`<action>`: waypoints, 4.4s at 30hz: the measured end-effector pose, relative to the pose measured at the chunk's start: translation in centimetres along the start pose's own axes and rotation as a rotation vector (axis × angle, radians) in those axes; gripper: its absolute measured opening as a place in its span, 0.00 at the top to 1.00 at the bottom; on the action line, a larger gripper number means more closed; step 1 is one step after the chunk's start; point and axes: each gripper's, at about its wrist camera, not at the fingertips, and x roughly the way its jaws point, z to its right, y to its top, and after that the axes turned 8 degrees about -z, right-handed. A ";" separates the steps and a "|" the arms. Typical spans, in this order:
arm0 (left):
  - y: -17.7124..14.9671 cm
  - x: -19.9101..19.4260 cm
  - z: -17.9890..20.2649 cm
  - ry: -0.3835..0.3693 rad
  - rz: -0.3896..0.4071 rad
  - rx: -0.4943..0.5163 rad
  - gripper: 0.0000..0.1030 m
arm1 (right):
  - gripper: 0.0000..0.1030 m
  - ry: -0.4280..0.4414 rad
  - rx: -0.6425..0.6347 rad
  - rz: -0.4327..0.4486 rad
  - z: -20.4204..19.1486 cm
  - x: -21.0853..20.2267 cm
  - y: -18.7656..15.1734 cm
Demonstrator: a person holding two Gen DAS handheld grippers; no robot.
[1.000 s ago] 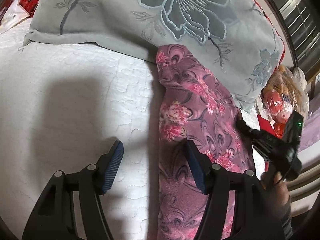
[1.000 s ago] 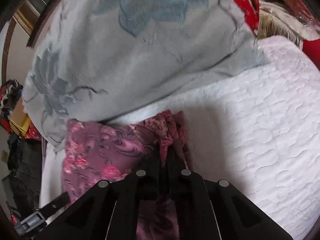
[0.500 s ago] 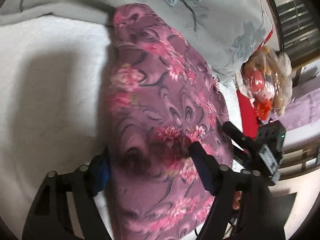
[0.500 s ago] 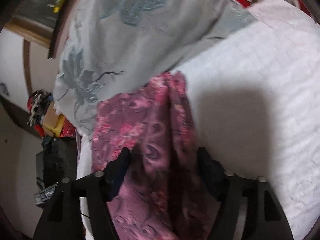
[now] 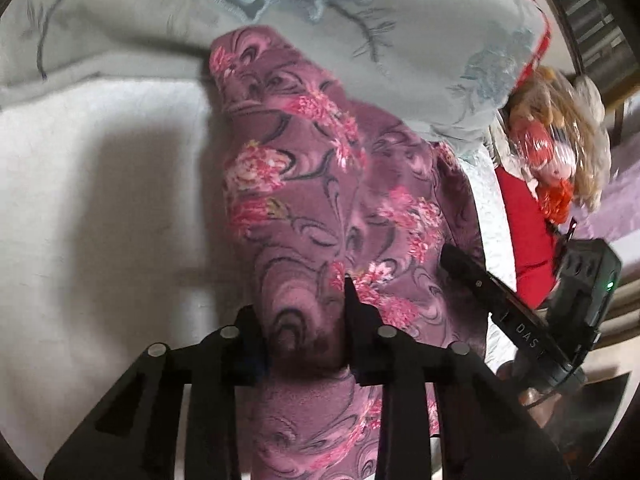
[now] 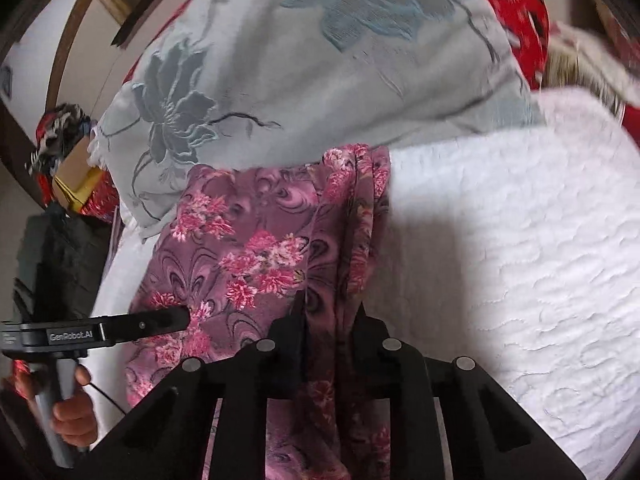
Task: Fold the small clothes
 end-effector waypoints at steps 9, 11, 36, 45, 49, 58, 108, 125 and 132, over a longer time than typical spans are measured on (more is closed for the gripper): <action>-3.5 -4.5 2.4 0.094 0.087 0.055 0.75 | 0.83 0.001 -0.003 0.073 -2.4 -3.8 -1.5; -4.7 -5.8 2.6 0.118 0.105 0.060 0.75 | 0.83 0.014 -0.001 0.082 -3.0 -4.6 -2.2; -15.5 -7.5 -7.0 0.208 0.052 -0.109 0.71 | 0.83 0.127 -0.014 -0.088 -12.4 -1.4 -11.9; -15.4 -10.7 -8.6 0.116 0.166 -0.065 0.64 | 0.71 0.092 -0.008 -0.039 -11.0 -1.9 -10.5; -11.4 -10.4 -6.9 0.157 0.245 0.009 0.59 | 0.75 0.118 -0.101 -0.013 -13.5 -1.1 -8.0; -6.8 -4.1 -11.5 0.259 0.112 -0.109 0.59 | 0.96 0.003 -0.157 -0.117 -12.7 5.3 -5.3; -32.9 -8.5 -1.0 0.481 0.261 0.056 0.25 | 0.01 -0.450 -0.487 -0.021 -15.1 -11.5 -25.7; -34.0 -9.8 -0.7 0.541 0.316 0.073 0.24 | 0.01 -0.404 -0.405 0.005 -14.6 -12.9 -25.9; -33.9 -9.6 -0.3 0.534 0.313 0.076 0.24 | 0.01 -0.397 -0.391 0.018 -14.5 -13.3 -25.4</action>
